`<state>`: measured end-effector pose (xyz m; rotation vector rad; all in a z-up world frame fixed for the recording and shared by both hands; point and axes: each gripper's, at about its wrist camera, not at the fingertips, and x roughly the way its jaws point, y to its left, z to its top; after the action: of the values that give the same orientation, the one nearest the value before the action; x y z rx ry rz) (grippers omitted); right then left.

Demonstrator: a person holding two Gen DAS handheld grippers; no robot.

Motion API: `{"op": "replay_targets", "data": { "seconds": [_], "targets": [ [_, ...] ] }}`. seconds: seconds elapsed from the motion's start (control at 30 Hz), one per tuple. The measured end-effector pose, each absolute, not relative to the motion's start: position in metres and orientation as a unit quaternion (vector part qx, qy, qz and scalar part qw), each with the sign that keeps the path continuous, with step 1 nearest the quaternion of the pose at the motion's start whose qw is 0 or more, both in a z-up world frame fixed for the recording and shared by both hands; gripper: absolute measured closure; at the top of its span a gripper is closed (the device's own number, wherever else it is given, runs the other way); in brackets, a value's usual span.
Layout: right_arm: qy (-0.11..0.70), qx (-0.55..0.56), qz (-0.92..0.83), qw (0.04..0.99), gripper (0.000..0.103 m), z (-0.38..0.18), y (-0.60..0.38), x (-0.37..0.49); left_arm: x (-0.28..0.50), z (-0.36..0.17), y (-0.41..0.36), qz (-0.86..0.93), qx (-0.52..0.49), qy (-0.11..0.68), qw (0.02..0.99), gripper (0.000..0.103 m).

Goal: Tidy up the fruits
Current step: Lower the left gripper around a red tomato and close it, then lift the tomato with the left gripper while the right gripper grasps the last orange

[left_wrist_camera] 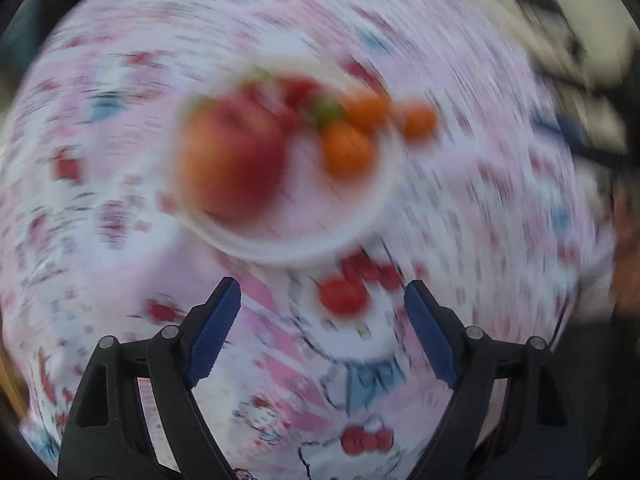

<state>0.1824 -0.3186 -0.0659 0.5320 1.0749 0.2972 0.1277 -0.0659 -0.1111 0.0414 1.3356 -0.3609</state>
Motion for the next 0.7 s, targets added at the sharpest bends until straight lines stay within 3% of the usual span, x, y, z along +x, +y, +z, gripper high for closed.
{"op": "replay_targets", "data": {
  "seconds": [0.17,0.3,0.47,0.53,0.7],
  "targets": [
    [0.513,0.251,0.133,0.810,0.020,-0.073,-0.328,0.174,0.118,-0.137,-0.082,-0.175,0.076,0.622,0.759,0.023],
    [0.514,0.244,0.131,0.812,0.020,-0.074,-0.332,0.171,0.122,-0.149,-0.084,-0.186,0.063,0.634,0.748,0.046],
    [0.517,0.252,0.130,0.808,0.020,-0.076,-0.336,0.172,0.120,-0.148,-0.093,-0.200,0.068,0.621,0.755,0.054],
    [0.518,0.261,0.136,0.803,0.020,-0.077,-0.336,0.172,0.118,-0.148,-0.095,-0.199,0.068,0.620,0.755,0.067],
    [0.522,0.271,0.142,0.796,0.020,-0.081,-0.334,0.174,0.122,-0.144,-0.091,-0.194,0.057,0.621,0.757,0.070]
  ]
}}
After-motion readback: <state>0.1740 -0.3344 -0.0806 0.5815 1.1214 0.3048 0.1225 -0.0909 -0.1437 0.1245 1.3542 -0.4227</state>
